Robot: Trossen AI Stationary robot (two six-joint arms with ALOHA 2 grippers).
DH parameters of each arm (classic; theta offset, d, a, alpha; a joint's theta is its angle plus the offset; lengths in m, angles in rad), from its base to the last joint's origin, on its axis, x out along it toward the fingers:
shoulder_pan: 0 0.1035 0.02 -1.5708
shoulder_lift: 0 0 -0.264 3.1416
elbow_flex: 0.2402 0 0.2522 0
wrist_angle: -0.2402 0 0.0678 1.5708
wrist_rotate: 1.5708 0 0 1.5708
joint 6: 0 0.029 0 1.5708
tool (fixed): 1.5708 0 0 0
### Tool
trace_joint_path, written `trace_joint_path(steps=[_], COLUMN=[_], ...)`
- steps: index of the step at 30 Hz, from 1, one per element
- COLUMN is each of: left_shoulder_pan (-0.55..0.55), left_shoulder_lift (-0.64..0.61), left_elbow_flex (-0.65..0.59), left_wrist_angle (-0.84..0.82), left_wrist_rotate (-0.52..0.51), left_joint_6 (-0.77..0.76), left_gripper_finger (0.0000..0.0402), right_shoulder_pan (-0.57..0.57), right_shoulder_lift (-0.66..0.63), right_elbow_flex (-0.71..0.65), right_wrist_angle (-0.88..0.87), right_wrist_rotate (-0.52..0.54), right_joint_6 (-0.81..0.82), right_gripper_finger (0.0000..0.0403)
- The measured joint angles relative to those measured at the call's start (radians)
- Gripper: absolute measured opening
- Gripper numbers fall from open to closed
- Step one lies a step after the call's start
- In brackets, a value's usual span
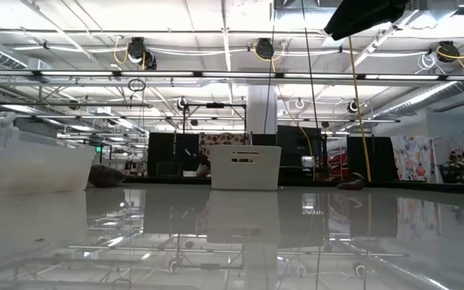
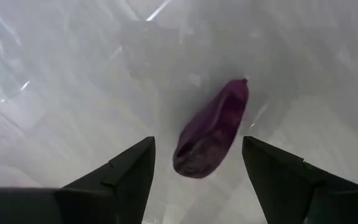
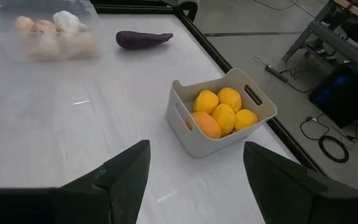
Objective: Sort produce into baskets
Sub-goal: Put the eggplant into the blue bin
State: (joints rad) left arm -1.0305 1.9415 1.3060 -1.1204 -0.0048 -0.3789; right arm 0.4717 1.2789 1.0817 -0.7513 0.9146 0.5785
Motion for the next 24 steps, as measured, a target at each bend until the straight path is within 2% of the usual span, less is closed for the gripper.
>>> trace_joint_path(steps=[4, 8, 14, 17, 20, 24], left_shoulder_pan=[0.019, 0.040, 0.081, 0.100, 0.122, 0.169], left_shoulder_lift=[0.000, 0.000, 0.000, 0.000, 0.000, 0.000], left_elbow_flex=[0.000, 0.000, 0.005, 0.018, 0.041, 0.097], left_wrist_angle=[0.005, 0.005, 0.010, 0.012, 0.013, 0.023], left_wrist_rotate=[0.000, 0.002, 0.102, 0.113, 0.113, 0.075], left_joint_6=[0.001, 0.000, -0.006, -0.004, 0.001, 0.039], left_gripper_finger=[0.0227, 0.0182, 0.0110, 0.0081, 0.0063, 0.0061], right_shoulder_pan=[0.000, 0.000, 0.000, 0.000, 0.000, 0.000], right_shoulder_lift=[0.000, 0.000, 0.000, 0.000, 0.000, 0.000], right_elbow_flex=[0.000, 0.000, 0.000, 0.000, 0.000, 0.000], right_wrist_angle=[0.000, 0.001, 0.001, 0.001, 0.001, 0.001], right_wrist_rotate=[0.000, 0.000, 0.000, -0.001, -0.001, -0.001], right_joint_6=[0.002, 0.008, 0.011, 0.011, 0.015, 0.030], right_gripper_finger=[0.0251, 0.0251, 0.0251, 0.0251, 0.0251, 0.0251])
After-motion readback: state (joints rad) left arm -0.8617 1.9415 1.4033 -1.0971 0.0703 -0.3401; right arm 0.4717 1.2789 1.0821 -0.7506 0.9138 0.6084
